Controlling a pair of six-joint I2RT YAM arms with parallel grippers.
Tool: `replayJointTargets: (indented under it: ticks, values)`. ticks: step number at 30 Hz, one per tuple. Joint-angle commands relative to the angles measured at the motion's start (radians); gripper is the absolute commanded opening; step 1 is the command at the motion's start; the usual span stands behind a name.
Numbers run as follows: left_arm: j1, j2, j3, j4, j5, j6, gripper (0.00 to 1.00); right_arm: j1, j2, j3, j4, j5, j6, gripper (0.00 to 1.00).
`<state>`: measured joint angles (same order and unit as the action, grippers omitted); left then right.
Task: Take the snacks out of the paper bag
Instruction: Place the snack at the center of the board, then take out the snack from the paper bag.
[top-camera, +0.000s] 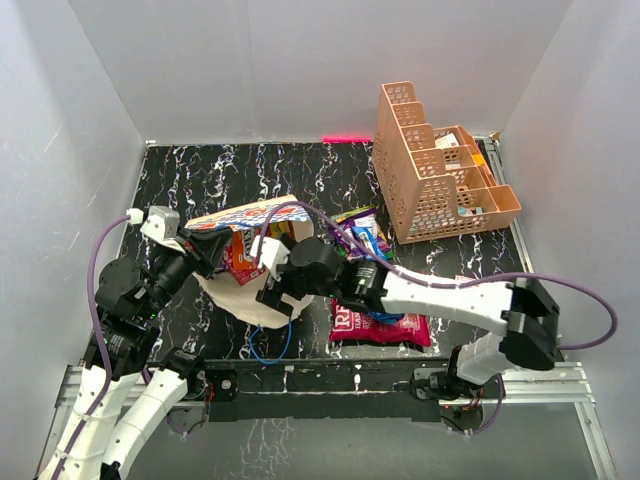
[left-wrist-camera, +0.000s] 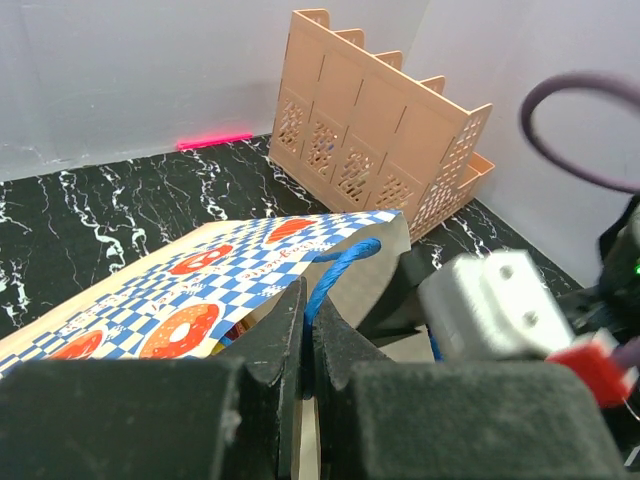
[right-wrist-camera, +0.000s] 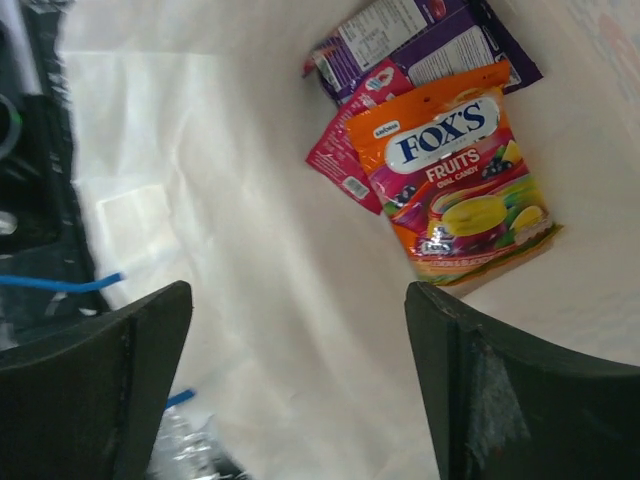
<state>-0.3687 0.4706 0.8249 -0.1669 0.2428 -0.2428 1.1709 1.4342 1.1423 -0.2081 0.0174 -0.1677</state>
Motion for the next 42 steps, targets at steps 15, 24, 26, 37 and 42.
replayJointTargets:
  ticks: [15, 24, 26, 37, 42]
  values:
    - [-0.002, -0.041, 0.008, 0.043, 0.081, -0.012, 0.00, 0.043, 0.546, 0.275, 0.169, 0.499, -0.602, 0.99]
    - [-0.003, -0.066, -0.018, 0.073, 0.132, -0.039, 0.00, -0.012, 0.650, 0.346, 0.166, 0.422, -0.619, 0.99]
    - [-0.002, -0.066, -0.019, 0.078, 0.141, -0.049, 0.00, -0.017, 0.670, 0.355, 0.183, 0.425, -0.616, 0.99]
    - [-0.002, -0.066, -0.014, 0.074, 0.150, -0.050, 0.00, -0.055, 0.749, 0.344, 0.293, 0.531, -0.659, 0.99]
    - [-0.002, -0.067, -0.016, 0.076, 0.148, -0.053, 0.00, -0.068, 0.780, 0.348, 0.366, 0.592, -0.701, 0.99]
